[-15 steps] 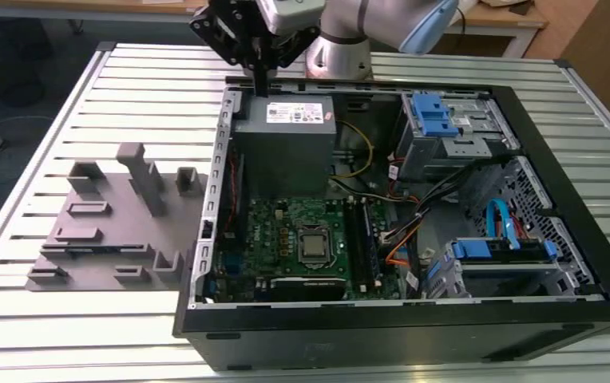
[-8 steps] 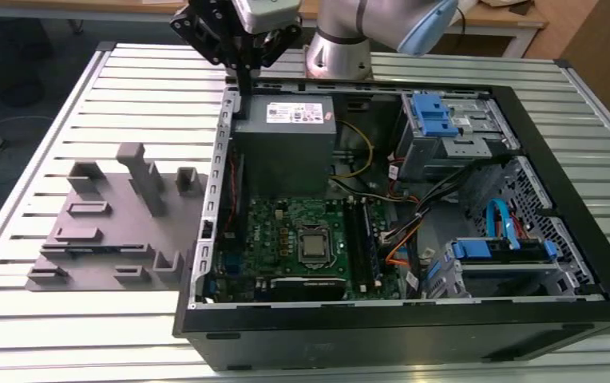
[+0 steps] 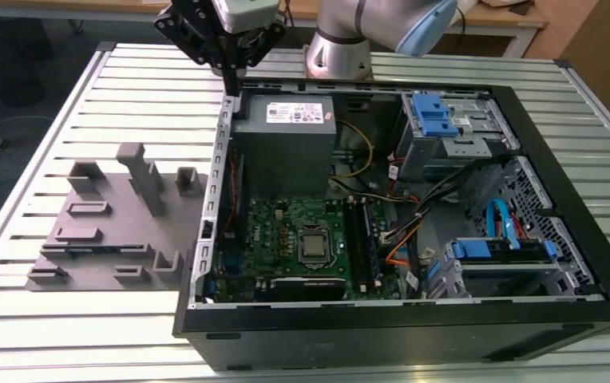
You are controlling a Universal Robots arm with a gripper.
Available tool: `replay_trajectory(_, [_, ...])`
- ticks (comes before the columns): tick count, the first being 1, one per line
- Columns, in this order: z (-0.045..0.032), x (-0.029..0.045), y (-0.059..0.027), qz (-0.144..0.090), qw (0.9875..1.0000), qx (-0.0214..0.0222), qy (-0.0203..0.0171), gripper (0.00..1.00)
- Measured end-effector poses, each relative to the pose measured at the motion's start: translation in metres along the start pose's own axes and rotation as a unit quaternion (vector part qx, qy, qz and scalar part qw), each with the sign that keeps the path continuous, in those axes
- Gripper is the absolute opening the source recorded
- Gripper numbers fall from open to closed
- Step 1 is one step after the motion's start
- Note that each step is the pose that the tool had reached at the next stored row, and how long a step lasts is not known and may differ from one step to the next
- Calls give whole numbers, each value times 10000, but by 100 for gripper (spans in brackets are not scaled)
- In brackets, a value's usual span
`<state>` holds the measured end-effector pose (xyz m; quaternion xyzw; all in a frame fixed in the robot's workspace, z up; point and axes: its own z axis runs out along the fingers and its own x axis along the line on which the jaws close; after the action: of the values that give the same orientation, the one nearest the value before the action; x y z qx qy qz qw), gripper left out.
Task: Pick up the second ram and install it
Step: 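Reach for the second ram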
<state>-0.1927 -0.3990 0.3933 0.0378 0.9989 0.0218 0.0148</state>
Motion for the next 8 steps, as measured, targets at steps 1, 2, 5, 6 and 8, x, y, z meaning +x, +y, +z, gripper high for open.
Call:
replay_trajectory(1, [0,19,-1,0,10000,0,0,7])
replay_trajectory(2, [-1,39,-3,0,10000,0,0,7])
replay_trajectory(5, [-4,115,-8,0,10000,0,-1,7])
replay_trajectory(6, [-5,138,-10,0,10000,0,-1,7])
replay_trajectory(8, [-6,187,-14,0,10000,0,-1,7])
